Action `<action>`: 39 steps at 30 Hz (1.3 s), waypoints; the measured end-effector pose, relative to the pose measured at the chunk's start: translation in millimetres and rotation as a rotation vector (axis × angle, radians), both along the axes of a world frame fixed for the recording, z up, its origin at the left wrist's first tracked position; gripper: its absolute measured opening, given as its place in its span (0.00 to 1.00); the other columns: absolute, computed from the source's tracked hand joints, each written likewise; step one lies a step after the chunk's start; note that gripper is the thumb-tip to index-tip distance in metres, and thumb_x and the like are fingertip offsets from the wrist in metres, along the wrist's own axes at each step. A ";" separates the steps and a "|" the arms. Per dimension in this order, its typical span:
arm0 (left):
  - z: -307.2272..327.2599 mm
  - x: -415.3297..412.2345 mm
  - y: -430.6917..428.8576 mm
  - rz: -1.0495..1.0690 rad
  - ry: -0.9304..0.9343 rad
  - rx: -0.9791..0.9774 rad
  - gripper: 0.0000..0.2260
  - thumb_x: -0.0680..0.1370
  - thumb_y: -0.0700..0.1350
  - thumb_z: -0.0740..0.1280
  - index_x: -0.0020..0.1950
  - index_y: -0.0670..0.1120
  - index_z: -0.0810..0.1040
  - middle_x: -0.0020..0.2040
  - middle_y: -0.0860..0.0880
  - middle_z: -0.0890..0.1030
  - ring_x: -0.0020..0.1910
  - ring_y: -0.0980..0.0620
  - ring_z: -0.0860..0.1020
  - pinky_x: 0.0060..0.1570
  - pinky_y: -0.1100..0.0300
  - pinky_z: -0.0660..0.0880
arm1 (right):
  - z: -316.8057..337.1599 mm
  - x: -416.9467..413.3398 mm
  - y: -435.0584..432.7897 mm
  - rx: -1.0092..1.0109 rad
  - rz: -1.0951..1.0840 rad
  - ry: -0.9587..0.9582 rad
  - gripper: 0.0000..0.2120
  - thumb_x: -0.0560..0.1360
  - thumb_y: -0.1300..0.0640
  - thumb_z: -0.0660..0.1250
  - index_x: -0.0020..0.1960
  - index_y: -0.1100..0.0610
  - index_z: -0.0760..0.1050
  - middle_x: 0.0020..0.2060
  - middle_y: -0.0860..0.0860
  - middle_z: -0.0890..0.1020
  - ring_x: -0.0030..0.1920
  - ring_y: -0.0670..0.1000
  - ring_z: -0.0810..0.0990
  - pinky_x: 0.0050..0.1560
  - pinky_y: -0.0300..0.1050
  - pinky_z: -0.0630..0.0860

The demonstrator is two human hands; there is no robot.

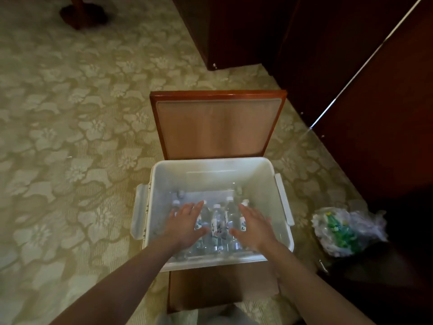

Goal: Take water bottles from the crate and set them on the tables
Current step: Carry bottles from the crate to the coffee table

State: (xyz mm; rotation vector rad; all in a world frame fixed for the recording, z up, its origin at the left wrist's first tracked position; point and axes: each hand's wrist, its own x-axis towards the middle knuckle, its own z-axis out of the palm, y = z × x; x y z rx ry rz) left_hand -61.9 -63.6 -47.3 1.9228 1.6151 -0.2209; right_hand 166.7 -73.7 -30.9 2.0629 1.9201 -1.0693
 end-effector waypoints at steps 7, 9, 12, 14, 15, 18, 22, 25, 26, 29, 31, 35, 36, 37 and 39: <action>-55.8 39.1 44.0 -0.004 0.002 -0.151 0.37 0.79 0.62 0.60 0.81 0.53 0.45 0.81 0.48 0.52 0.80 0.46 0.50 0.77 0.43 0.49 | -66.9 29.6 43.2 -0.151 -0.053 0.067 0.42 0.75 0.41 0.69 0.80 0.41 0.48 0.80 0.47 0.56 0.79 0.54 0.54 0.76 0.58 0.60; -74.2 49.7 53.3 -0.012 0.010 -0.210 0.37 0.79 0.63 0.60 0.81 0.52 0.45 0.81 0.48 0.51 0.80 0.46 0.50 0.77 0.43 0.49 | -87.9 38.2 50.7 -0.197 -0.070 0.110 0.42 0.75 0.43 0.70 0.80 0.42 0.50 0.79 0.48 0.58 0.78 0.54 0.60 0.74 0.54 0.64; -94.8 67.0 66.4 -0.028 0.018 -0.292 0.37 0.80 0.61 0.60 0.81 0.51 0.45 0.81 0.47 0.50 0.80 0.46 0.49 0.77 0.45 0.47 | -116.6 49.9 58.4 -0.275 -0.153 0.135 0.41 0.73 0.46 0.72 0.79 0.46 0.54 0.76 0.53 0.65 0.71 0.57 0.71 0.67 0.51 0.72; -107.9 78.9 76.1 -0.034 0.011 -0.330 0.38 0.80 0.60 0.62 0.81 0.51 0.45 0.81 0.46 0.51 0.80 0.45 0.50 0.77 0.45 0.49 | -132.3 56.1 60.7 -0.280 -0.207 0.149 0.41 0.71 0.48 0.73 0.79 0.48 0.56 0.72 0.55 0.70 0.67 0.58 0.74 0.64 0.51 0.74; -114.6 84.7 81.1 -0.037 0.007 -0.340 0.38 0.79 0.60 0.62 0.81 0.50 0.45 0.81 0.45 0.52 0.80 0.44 0.50 0.77 0.45 0.50 | -139.4 57.8 62.8 -0.281 -0.220 0.149 0.41 0.71 0.48 0.73 0.78 0.49 0.57 0.70 0.56 0.72 0.66 0.59 0.75 0.64 0.52 0.75; -134.2 102.3 95.2 -0.016 -0.018 -0.364 0.40 0.79 0.59 0.64 0.81 0.49 0.44 0.80 0.43 0.55 0.79 0.43 0.53 0.77 0.45 0.52 | -161.2 59.4 69.3 -0.273 -0.253 0.156 0.39 0.67 0.43 0.68 0.75 0.48 0.61 0.65 0.55 0.76 0.62 0.59 0.77 0.61 0.53 0.76; -158.3 121.6 116.6 0.020 -0.026 -0.376 0.42 0.79 0.57 0.65 0.81 0.48 0.40 0.81 0.41 0.52 0.80 0.43 0.51 0.77 0.48 0.51 | -213.9 62.5 71.2 -0.265 -0.324 0.149 0.45 0.58 0.31 0.58 0.73 0.44 0.62 0.61 0.50 0.78 0.59 0.55 0.79 0.58 0.55 0.78; -179.4 128.3 128.1 0.013 -0.035 -0.376 0.42 0.79 0.58 0.65 0.81 0.47 0.40 0.80 0.40 0.54 0.79 0.42 0.53 0.77 0.47 0.52 | -210.3 59.3 84.4 -0.262 -0.317 0.117 0.41 0.59 0.31 0.58 0.70 0.45 0.66 0.60 0.50 0.78 0.58 0.56 0.79 0.57 0.53 0.79; -187.0 129.4 130.6 0.015 -0.030 -0.368 0.42 0.79 0.58 0.65 0.81 0.47 0.41 0.80 0.39 0.56 0.79 0.41 0.55 0.76 0.47 0.54 | -206.6 58.0 89.9 -0.257 -0.316 0.109 0.38 0.61 0.33 0.62 0.69 0.45 0.67 0.60 0.51 0.79 0.58 0.56 0.79 0.57 0.54 0.79; -205.3 131.1 136.5 0.026 -0.014 -0.356 0.41 0.78 0.60 0.65 0.81 0.47 0.44 0.77 0.38 0.62 0.76 0.40 0.61 0.75 0.46 0.57 | -208.0 56.9 100.1 -0.258 -0.286 0.077 0.34 0.70 0.44 0.69 0.73 0.47 0.64 0.65 0.52 0.76 0.63 0.58 0.76 0.60 0.55 0.77; -213.2 131.0 138.8 0.031 0.000 -0.371 0.40 0.79 0.61 0.64 0.81 0.48 0.46 0.77 0.38 0.63 0.76 0.40 0.61 0.75 0.46 0.56 | -211.2 56.8 103.8 -0.256 -0.289 0.077 0.36 0.72 0.47 0.69 0.77 0.48 0.59 0.68 0.53 0.74 0.67 0.58 0.74 0.63 0.53 0.75; -219.9 130.8 140.3 0.056 -0.029 -0.394 0.39 0.79 0.60 0.64 0.81 0.47 0.47 0.76 0.42 0.66 0.76 0.43 0.62 0.77 0.46 0.49 | -221.4 54.1 103.1 -0.239 -0.362 0.058 0.32 0.73 0.49 0.69 0.74 0.50 0.63 0.65 0.53 0.77 0.66 0.58 0.75 0.58 0.48 0.75; -219.4 130.7 140.2 0.065 -0.038 -0.393 0.39 0.78 0.60 0.64 0.81 0.47 0.49 0.75 0.44 0.68 0.76 0.44 0.63 0.77 0.46 0.48 | -222.0 52.7 102.6 -0.232 -0.376 0.056 0.31 0.72 0.49 0.69 0.73 0.50 0.65 0.63 0.53 0.78 0.64 0.59 0.76 0.56 0.47 0.75; -218.1 130.5 140.2 0.072 -0.046 -0.388 0.38 0.78 0.59 0.65 0.81 0.47 0.50 0.74 0.45 0.70 0.75 0.45 0.65 0.77 0.47 0.47 | -222.2 51.8 102.1 -0.227 -0.384 0.060 0.31 0.71 0.49 0.70 0.72 0.50 0.65 0.61 0.53 0.78 0.64 0.59 0.76 0.54 0.47 0.75; -212.3 130.9 138.9 0.088 -0.071 -0.373 0.38 0.77 0.59 0.67 0.80 0.47 0.52 0.71 0.45 0.74 0.74 0.45 0.67 0.77 0.48 0.46 | -219.2 52.1 100.0 -0.229 -0.381 0.061 0.32 0.70 0.50 0.71 0.71 0.49 0.65 0.61 0.53 0.78 0.63 0.58 0.76 0.53 0.46 0.75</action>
